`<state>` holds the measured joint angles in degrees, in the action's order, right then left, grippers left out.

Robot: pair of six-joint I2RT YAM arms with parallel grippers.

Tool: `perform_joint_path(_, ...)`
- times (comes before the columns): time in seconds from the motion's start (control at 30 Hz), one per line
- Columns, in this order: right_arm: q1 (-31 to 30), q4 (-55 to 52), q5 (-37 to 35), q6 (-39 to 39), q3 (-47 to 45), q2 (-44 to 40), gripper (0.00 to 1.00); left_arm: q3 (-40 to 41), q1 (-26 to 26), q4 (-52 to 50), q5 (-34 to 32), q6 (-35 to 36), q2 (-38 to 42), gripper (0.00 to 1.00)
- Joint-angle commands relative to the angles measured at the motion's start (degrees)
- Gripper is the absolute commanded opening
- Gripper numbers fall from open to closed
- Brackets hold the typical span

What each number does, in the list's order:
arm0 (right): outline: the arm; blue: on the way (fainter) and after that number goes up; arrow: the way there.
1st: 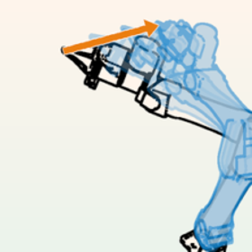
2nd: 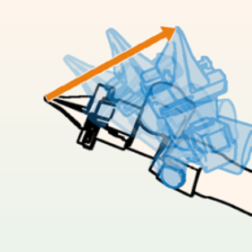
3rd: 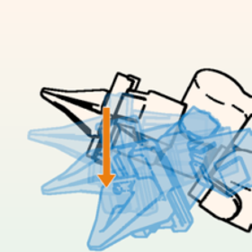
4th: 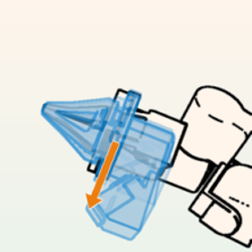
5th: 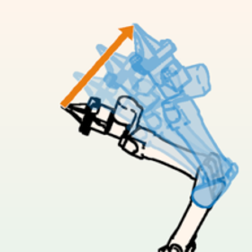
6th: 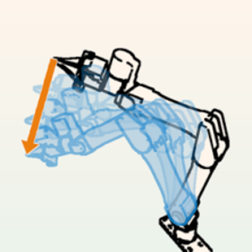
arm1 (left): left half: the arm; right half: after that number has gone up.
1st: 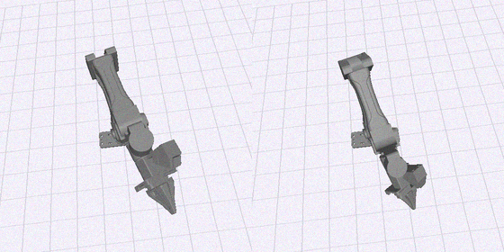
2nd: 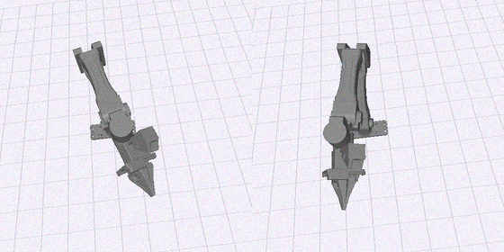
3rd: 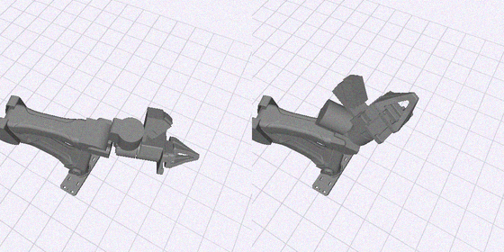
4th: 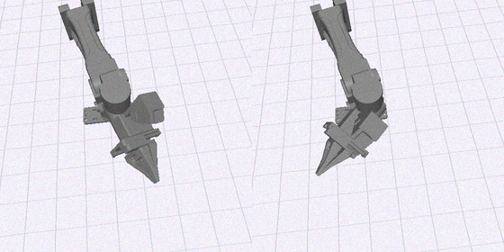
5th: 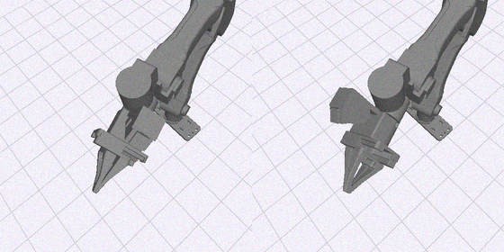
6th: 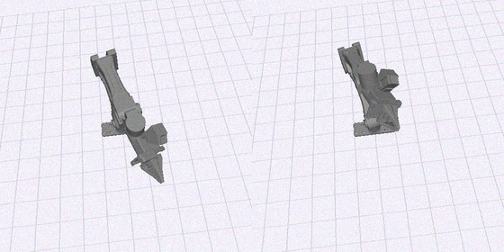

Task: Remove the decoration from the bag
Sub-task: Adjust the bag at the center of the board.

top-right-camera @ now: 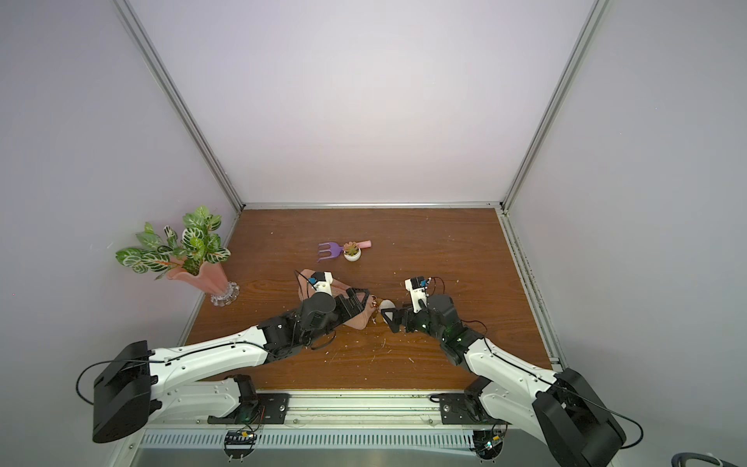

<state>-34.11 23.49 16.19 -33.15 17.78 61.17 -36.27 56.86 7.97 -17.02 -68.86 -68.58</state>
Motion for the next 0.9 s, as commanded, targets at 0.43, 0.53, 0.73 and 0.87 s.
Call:
perform_joint_path(0.43,0.1,11.91,6.94,-5.46,7.61,10.12,0.96,2.6,-0.31,-0.57,-20.92,4.46,-2.25,0.89)
perform_joint_path(0.53,0.1,14.59,8.54,-7.4,8.2,12.09,0.96,2.96,-2.06,-0.58,-20.73,5.04,-2.19,0.92)
perform_joint_path(0.73,0.23,19.11,11.34,-10.7,8.5,14.01,0.96,4.41,-2.72,4.46,-16.97,11.48,2.24,0.99)
perform_joint_path(0.87,0.43,21.06,11.9,-11.98,8.67,14.44,0.97,8.36,-2.71,13.36,-16.14,8.15,6.83,0.99)
